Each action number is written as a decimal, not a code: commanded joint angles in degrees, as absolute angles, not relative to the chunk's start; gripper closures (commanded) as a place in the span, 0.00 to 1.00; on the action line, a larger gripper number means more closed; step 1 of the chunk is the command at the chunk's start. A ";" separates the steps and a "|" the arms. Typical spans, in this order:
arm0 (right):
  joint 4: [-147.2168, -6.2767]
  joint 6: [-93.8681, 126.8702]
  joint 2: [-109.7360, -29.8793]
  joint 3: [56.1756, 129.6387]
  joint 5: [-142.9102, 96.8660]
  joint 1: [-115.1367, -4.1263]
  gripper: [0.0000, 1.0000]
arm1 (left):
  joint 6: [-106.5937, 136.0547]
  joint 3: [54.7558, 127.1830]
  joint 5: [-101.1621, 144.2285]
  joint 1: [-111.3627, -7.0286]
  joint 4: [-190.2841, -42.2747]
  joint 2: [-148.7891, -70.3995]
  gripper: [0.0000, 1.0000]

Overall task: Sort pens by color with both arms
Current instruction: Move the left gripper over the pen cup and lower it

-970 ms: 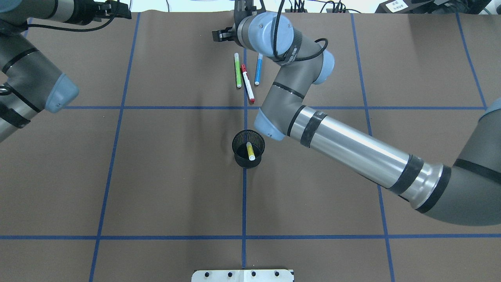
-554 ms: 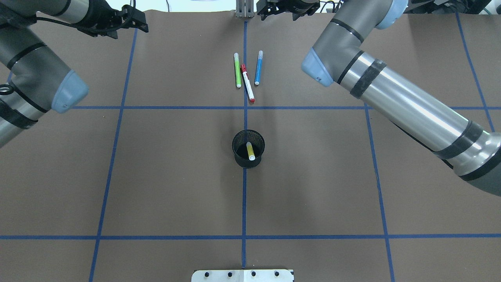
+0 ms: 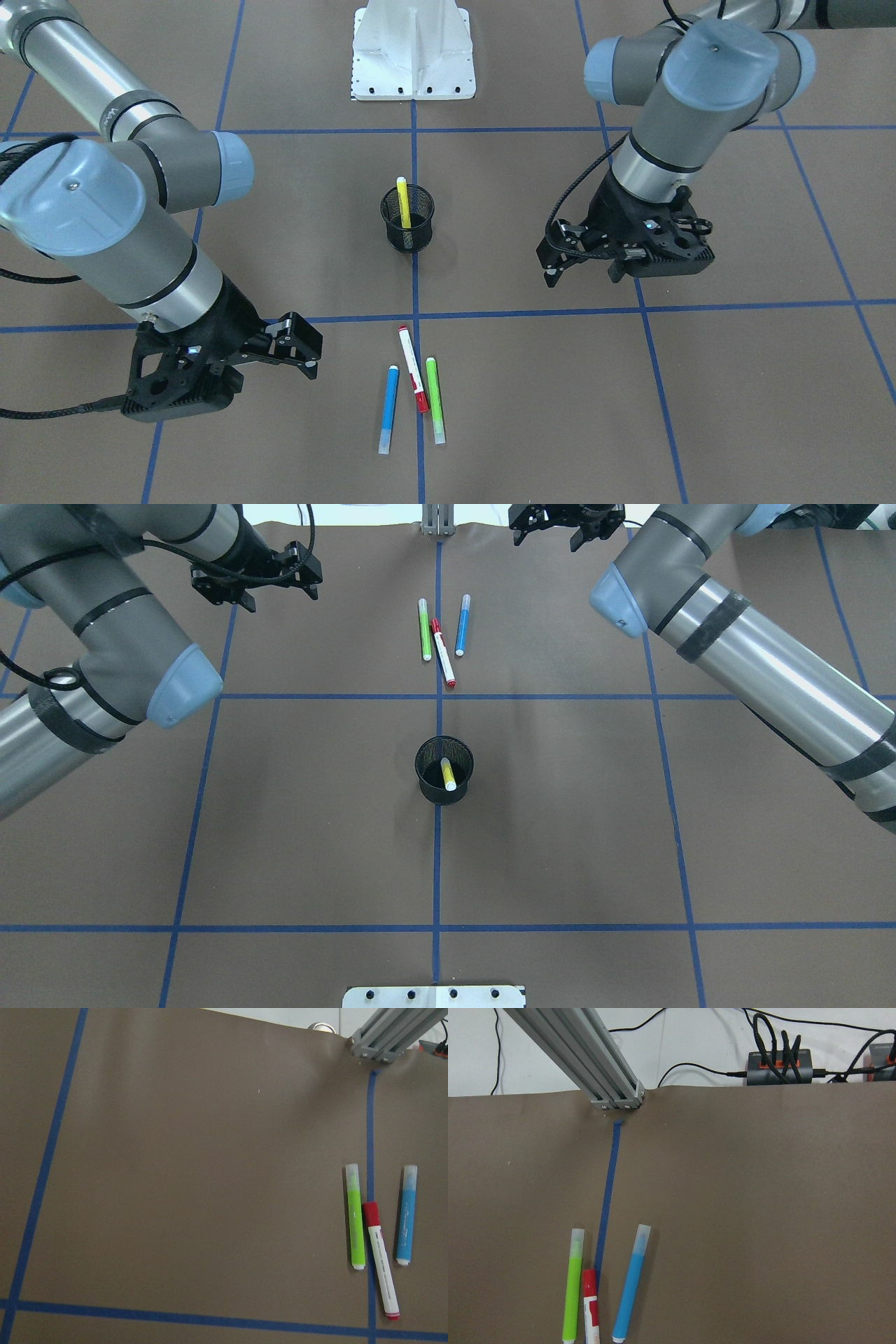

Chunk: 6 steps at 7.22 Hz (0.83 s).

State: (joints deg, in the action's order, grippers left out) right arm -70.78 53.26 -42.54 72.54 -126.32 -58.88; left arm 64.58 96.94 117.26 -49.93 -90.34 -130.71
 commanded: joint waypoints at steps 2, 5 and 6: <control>-73.47 53.26 -45.00 72.69 -130.33 -61.17 0.00 | 68.19 97.91 117.33 -44.14 -84.41 -133.48 0.00; -75.13 53.52 -45.00 72.77 -132.35 -61.08 0.00 | 68.12 93.81 117.60 -40.62 -76.12 -141.57 0.00; -75.84 53.44 -45.26 73.30 -132.62 -61.08 0.00 | 68.29 89.95 117.68 -38.69 -76.11 -144.20 0.00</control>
State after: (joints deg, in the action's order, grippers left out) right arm -74.75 53.43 -45.09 72.87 -131.77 -61.08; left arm 68.19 94.02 117.52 -40.91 -76.80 -140.93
